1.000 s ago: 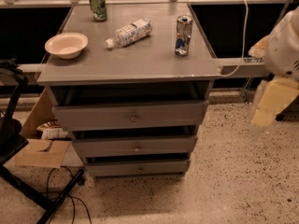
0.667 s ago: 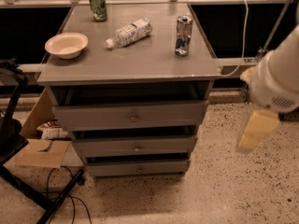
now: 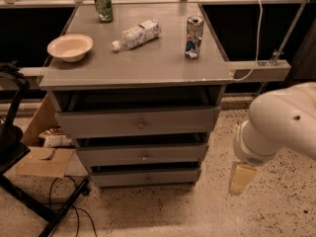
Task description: Open bottom drawer
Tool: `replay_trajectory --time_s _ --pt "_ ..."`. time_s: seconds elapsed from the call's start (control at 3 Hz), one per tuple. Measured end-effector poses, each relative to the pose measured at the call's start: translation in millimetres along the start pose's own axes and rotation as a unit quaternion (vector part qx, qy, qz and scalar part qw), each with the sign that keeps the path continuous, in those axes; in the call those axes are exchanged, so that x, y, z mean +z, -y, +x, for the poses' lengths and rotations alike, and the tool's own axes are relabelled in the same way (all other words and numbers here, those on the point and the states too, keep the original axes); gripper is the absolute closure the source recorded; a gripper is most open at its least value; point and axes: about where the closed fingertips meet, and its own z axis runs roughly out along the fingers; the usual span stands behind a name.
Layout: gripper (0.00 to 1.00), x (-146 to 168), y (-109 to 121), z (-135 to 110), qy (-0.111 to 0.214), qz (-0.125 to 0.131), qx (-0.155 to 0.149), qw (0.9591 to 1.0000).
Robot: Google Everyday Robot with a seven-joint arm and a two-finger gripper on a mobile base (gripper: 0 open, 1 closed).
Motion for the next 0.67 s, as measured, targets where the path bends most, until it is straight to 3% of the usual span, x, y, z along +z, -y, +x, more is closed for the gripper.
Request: replay_trajectory --time_s 0.33,0.67 --pt "0.0 70 -1 7 0.004 -0.015 -0.003 0.9999" --pt "0.0 110 -17 5 0.024 -0.031 -0.004 0.9992"
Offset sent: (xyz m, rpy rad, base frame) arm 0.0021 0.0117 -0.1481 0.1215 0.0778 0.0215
